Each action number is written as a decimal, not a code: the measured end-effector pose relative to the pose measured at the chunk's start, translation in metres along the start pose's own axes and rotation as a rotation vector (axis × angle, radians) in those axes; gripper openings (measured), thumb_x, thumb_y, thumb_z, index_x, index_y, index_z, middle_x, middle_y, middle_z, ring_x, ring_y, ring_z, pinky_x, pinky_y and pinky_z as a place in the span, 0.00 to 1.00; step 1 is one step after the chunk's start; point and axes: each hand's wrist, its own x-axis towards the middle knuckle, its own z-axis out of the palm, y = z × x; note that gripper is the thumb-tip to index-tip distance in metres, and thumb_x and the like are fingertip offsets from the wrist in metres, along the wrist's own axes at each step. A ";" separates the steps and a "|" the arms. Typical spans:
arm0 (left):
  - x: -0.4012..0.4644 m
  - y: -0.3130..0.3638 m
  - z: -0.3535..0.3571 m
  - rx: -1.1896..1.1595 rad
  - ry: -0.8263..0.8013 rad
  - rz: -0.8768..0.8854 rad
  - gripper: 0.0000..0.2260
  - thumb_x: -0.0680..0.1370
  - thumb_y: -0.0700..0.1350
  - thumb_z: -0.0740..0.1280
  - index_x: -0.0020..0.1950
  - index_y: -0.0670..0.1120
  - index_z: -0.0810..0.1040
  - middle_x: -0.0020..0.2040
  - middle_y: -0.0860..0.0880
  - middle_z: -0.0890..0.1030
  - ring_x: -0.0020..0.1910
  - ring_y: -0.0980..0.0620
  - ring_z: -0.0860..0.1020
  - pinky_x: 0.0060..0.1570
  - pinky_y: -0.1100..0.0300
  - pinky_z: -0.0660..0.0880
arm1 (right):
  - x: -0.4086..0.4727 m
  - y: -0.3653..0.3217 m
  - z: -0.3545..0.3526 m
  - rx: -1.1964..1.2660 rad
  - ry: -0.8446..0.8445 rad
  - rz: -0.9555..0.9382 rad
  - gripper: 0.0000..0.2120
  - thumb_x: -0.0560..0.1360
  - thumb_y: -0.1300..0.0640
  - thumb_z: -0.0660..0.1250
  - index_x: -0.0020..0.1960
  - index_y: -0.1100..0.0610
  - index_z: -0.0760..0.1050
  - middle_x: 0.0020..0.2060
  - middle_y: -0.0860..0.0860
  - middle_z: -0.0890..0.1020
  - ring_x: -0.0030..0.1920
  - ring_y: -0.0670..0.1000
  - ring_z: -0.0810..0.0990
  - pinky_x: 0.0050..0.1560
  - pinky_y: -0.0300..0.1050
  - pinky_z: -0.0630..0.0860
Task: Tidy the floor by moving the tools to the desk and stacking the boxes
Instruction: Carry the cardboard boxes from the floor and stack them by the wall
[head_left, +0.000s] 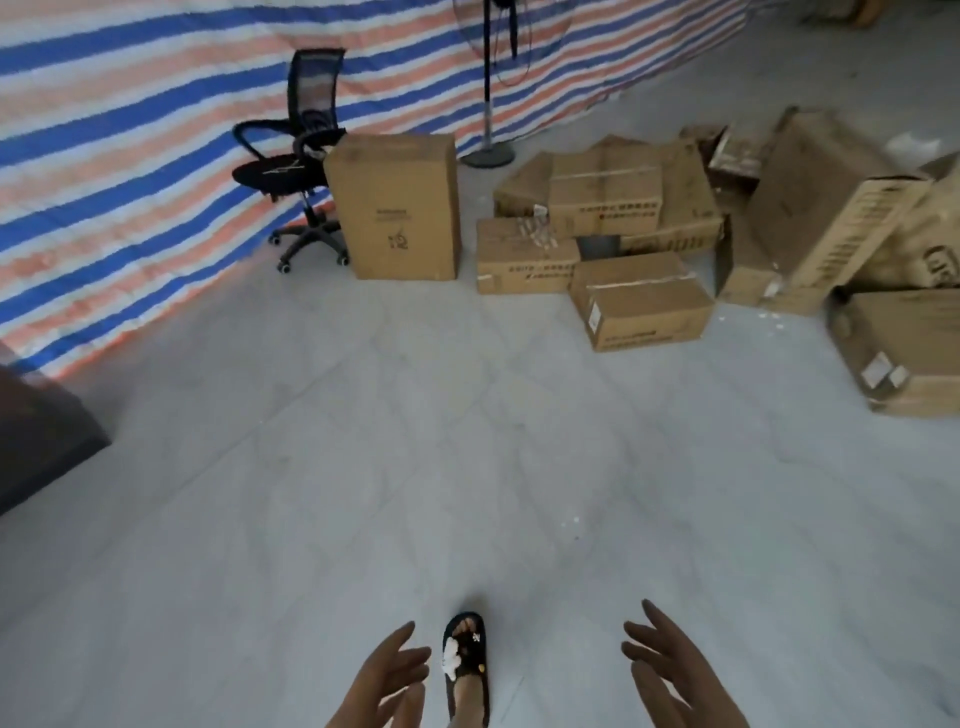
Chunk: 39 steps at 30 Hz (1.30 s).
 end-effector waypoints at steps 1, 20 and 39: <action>0.025 0.018 0.000 0.049 -0.007 0.057 0.27 0.74 0.28 0.62 0.48 0.62 0.82 0.43 0.49 0.84 0.45 0.57 0.82 0.41 0.75 0.73 | 0.021 -0.008 0.003 -0.021 0.033 -0.040 0.30 0.61 0.55 0.80 0.41 0.20 0.72 0.48 0.47 0.82 0.44 0.35 0.81 0.41 0.24 0.73; 0.400 0.215 0.093 0.175 -0.123 0.245 0.33 0.75 0.30 0.63 0.45 0.75 0.75 0.43 0.62 0.83 0.45 0.63 0.81 0.44 0.77 0.72 | 0.364 -0.123 -0.016 -0.026 0.349 -0.061 0.29 0.73 0.69 0.66 0.50 0.32 0.75 0.44 0.35 0.82 0.44 0.36 0.81 0.40 0.24 0.73; 0.748 0.400 0.274 0.188 -0.214 0.225 0.31 0.77 0.34 0.63 0.47 0.77 0.73 0.46 0.66 0.81 0.47 0.65 0.80 0.43 0.77 0.72 | 0.751 -0.225 -0.137 -0.025 0.417 0.064 0.20 0.75 0.64 0.66 0.56 0.40 0.73 0.46 0.33 0.81 0.46 0.38 0.81 0.44 0.27 0.75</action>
